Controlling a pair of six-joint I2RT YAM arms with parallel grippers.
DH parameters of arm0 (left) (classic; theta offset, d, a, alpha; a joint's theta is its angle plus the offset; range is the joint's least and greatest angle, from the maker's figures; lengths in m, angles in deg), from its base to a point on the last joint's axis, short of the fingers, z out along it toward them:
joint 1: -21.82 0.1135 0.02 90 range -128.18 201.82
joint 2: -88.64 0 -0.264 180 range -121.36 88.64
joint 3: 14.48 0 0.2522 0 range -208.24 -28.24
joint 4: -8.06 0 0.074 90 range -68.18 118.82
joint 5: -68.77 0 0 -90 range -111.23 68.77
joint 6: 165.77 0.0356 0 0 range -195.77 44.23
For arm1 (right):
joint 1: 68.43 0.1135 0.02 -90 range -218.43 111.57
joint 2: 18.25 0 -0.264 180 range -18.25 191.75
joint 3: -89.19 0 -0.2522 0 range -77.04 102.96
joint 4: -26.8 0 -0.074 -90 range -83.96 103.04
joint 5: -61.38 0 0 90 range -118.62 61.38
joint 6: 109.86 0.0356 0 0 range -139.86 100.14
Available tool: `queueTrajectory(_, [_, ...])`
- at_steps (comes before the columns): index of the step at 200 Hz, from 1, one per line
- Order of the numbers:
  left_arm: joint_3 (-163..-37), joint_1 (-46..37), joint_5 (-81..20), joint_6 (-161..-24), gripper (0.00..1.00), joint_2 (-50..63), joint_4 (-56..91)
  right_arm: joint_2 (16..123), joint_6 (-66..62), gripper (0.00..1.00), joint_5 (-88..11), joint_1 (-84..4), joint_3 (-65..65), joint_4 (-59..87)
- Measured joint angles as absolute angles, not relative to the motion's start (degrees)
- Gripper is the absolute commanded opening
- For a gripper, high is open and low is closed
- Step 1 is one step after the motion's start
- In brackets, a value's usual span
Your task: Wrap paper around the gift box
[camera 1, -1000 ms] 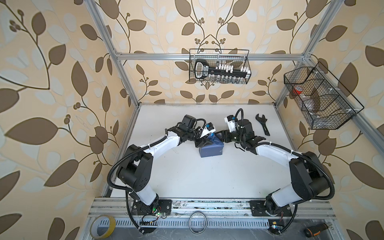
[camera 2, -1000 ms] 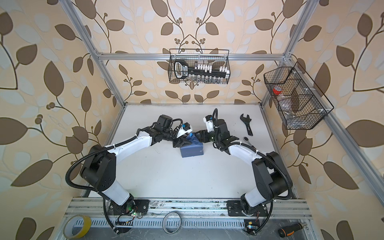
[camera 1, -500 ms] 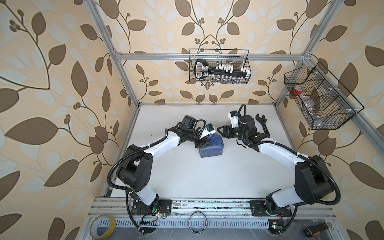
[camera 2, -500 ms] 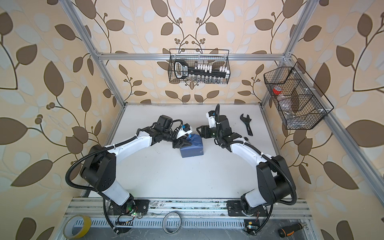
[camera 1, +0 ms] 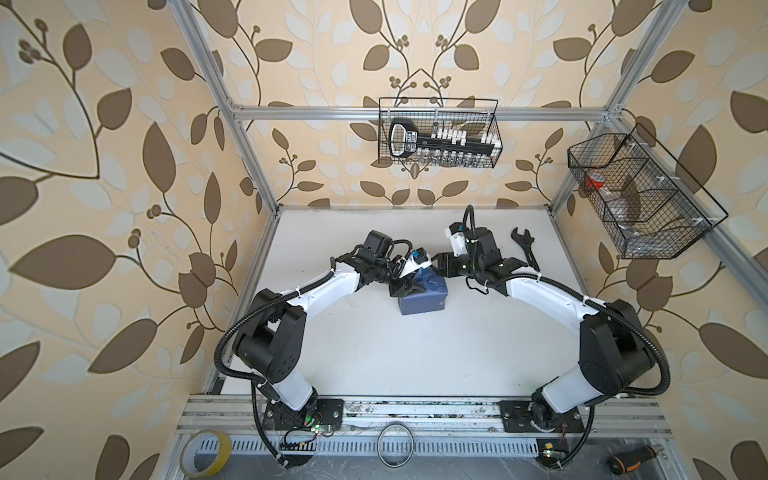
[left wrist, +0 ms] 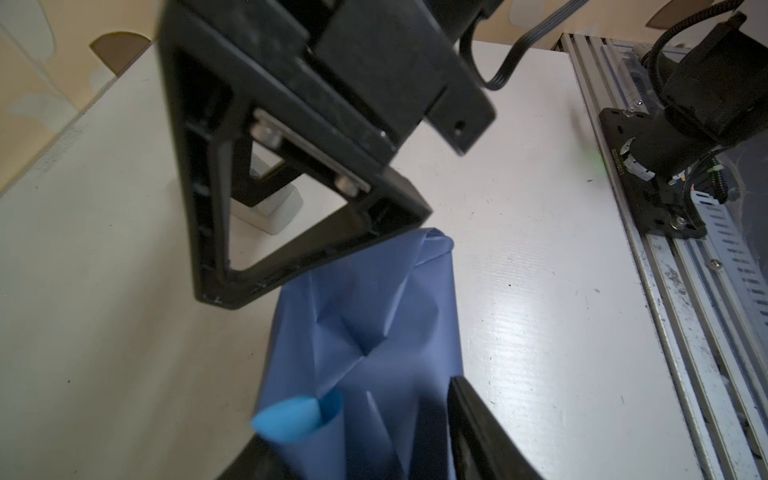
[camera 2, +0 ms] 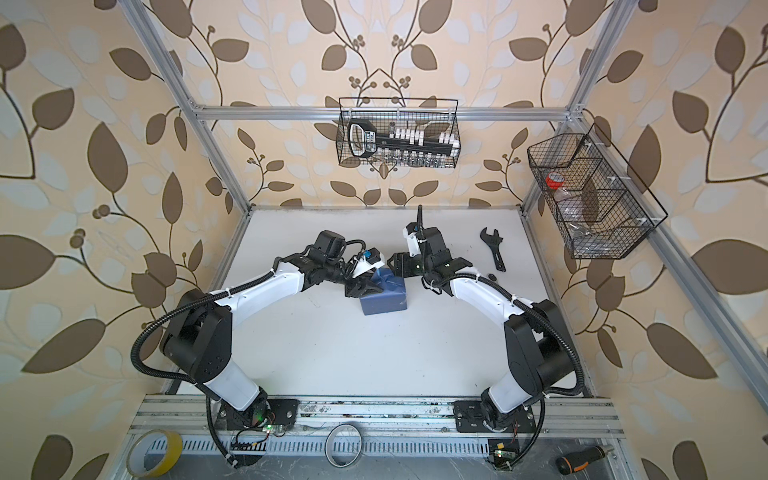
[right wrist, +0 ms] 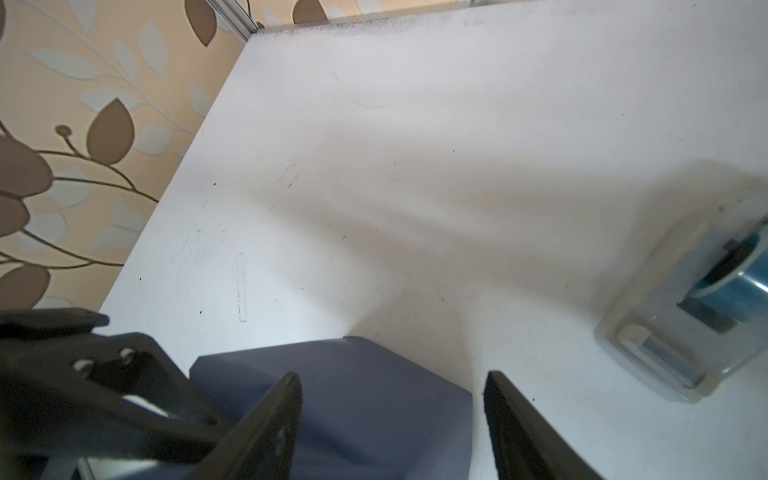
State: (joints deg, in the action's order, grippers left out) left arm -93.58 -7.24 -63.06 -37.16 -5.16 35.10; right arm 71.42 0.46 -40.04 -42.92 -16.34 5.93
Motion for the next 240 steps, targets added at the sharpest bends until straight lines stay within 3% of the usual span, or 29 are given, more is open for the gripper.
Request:
queueTrajectory(67, [-93.6,-7.52,-63.08,-38.08,0.64,-5.16,35.84,67.05,0.74,0.72,-39.89,-42.26,-22.22,7.07])
queueTrajectory(240, [-90.67,-10.23,-68.59,-42.97,0.63,-1.08,34.29,65.21,2.23,0.73,-39.5,-41.76,-27.99,13.45])
